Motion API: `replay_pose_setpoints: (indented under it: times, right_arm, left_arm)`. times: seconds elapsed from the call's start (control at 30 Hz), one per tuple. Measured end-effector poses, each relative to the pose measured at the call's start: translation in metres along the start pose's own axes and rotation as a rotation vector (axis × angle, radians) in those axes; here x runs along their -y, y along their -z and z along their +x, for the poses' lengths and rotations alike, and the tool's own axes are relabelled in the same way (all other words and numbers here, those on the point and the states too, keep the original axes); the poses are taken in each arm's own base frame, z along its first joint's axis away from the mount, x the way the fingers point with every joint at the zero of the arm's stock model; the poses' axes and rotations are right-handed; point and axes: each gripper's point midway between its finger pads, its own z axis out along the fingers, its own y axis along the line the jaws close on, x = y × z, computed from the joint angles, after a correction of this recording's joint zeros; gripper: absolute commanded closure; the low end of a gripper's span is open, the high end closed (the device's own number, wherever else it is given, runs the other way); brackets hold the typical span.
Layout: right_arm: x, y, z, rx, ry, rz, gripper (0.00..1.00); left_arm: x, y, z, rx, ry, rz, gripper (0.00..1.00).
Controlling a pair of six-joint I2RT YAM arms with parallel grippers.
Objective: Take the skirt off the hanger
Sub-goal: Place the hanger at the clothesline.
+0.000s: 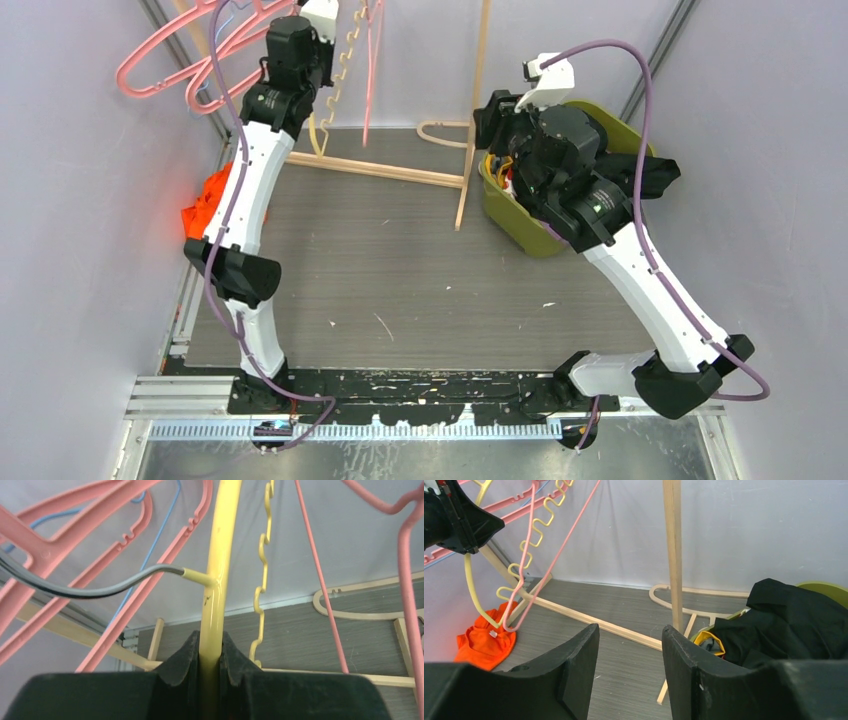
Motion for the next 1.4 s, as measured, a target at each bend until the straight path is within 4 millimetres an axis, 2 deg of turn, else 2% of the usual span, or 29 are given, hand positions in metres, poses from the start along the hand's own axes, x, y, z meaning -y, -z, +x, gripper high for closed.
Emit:
replay_pose_setpoints:
  times: [0.23, 0.53, 0.83, 0.93, 1.1, 1.4]
  right_arm:
    - [0.004, -0.001, 0.002, -0.004, 0.0, 0.011, 0.46]
    - [0.009, -0.001, 0.005, -0.008, -0.004, 0.021, 0.47]
    - [0.011, -0.001, 0.004, -0.006, -0.004, 0.027, 0.47]
    - [0.013, -0.002, 0.003, -0.004, -0.005, 0.032, 0.47]
    - [0.014, -0.002, 0.0, 0.007, -0.008, 0.036, 0.47]
    - [0.016, -0.004, 0.0, 0.008, -0.009, 0.042, 0.48]
  left_arm:
    - [-0.004, -0.013, 0.004, 0.031, 0.101, 0.028, 1.0]
    - [-0.002, -0.014, -0.02, 0.12, 0.208, 0.101, 1.0]
    - [0.011, -0.022, -0.06, 0.235, 0.338, 0.282, 1.0]
    - [0.007, -0.03, -0.061, 0.248, 0.413, 0.342, 1.0]
    - [0.009, -0.048, -0.05, 0.238, 0.513, 0.441, 1.0]
    - [0.022, -0.039, -0.061, 0.254, 0.583, 0.562, 1.0]
